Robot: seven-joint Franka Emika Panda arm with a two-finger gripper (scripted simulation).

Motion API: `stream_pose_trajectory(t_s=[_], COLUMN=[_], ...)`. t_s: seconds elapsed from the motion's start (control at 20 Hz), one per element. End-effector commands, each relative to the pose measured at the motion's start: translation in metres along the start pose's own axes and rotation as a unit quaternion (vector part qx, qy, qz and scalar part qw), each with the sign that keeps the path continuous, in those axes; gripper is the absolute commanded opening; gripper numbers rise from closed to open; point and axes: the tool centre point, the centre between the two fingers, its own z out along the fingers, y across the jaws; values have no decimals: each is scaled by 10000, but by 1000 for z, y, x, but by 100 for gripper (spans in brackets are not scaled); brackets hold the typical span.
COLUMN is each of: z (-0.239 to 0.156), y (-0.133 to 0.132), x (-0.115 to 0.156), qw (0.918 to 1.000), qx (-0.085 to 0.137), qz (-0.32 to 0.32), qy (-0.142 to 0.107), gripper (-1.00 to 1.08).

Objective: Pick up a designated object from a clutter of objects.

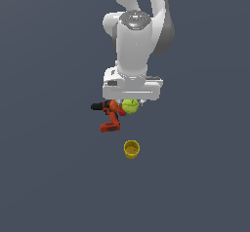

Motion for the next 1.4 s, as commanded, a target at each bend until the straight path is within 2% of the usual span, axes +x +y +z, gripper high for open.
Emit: stream_pose_trajectory(t_s=[0.0, 0.3, 0.7, 1.0, 1.35], z=[-20, -61, -103, -124, -136], y=[-26, -81, -137, -164, -180], x=[9, 31, 55, 67, 76], qw=[10000, 10000, 10000, 10000, 10000], qx=[0, 10, 20, 23, 23], qz=[3, 0, -3, -4, -4], qy=[4, 3, 3, 3, 3], gripper=[-100, -100, -100, -100, -100])
